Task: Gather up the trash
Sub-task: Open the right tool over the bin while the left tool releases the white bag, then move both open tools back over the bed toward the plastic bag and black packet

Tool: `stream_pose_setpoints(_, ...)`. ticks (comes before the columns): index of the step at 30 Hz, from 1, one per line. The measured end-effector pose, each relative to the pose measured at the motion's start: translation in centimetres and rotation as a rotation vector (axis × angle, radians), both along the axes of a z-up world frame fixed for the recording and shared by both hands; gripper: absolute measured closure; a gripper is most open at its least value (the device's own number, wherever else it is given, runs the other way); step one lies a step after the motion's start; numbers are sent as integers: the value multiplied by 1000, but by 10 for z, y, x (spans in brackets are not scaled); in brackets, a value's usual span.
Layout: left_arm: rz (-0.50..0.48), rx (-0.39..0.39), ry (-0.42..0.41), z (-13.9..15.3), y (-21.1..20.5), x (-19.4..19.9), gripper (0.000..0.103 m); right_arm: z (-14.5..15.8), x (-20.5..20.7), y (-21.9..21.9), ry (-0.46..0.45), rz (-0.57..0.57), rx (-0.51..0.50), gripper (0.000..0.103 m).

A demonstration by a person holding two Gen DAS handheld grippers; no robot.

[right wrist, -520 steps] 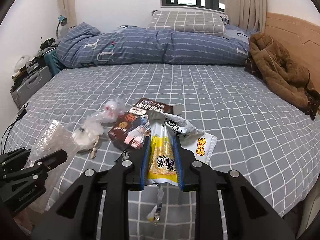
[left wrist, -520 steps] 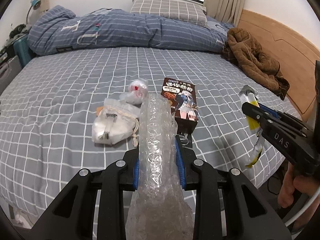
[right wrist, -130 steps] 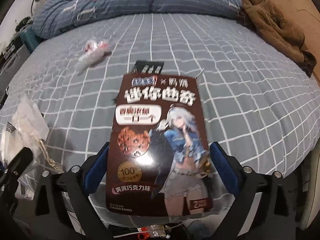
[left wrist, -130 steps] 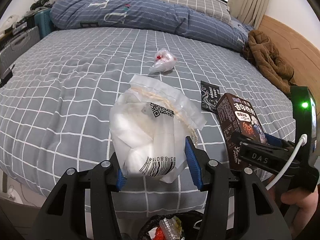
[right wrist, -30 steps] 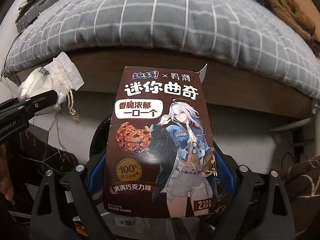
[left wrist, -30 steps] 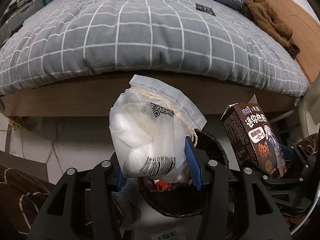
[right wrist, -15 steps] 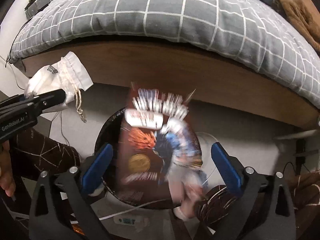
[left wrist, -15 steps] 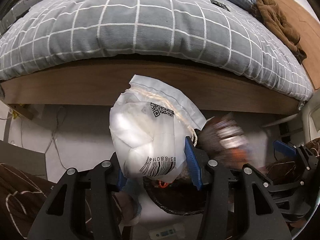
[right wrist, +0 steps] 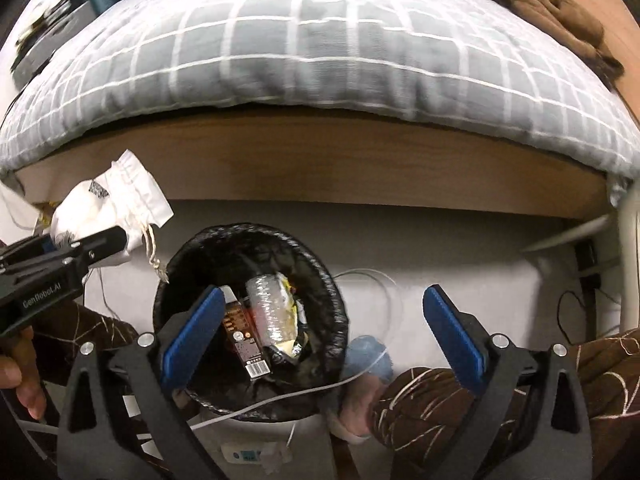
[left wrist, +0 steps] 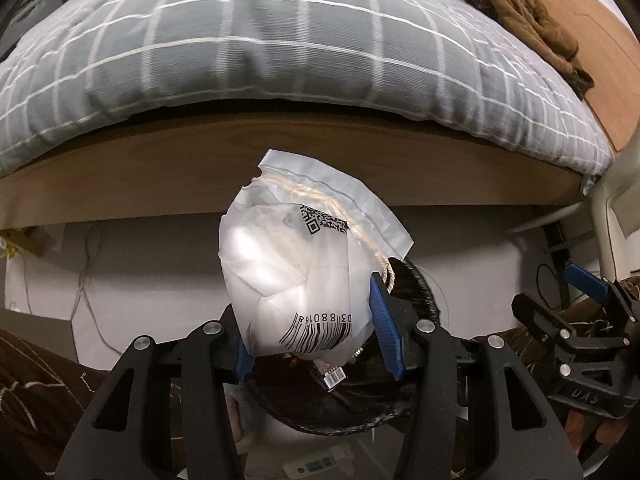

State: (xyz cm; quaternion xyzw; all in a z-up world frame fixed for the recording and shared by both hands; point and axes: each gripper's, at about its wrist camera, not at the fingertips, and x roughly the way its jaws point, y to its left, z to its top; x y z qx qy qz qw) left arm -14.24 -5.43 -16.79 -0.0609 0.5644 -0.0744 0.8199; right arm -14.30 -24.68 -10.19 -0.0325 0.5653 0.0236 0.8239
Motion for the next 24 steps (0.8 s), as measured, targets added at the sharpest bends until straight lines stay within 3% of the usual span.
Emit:
stream_pose_setpoints(14,-79,11,-9,3,-39,2,52,4,-5,-32,-41,-78,13,8)
stream_pose_setpoints(16,-78,12,-16,5,-39,1,48,6,-5,-30,-45,-76,11,8)
stream_pose_setpoints(18,-71,23,-29,7,-40,0,35,7,-4,-31,-46,-76,11,8)
stream_pose_setpoints(24,-45,55,-70,18,-36,1,17,12,-4,-31,-68,-79,12,8)
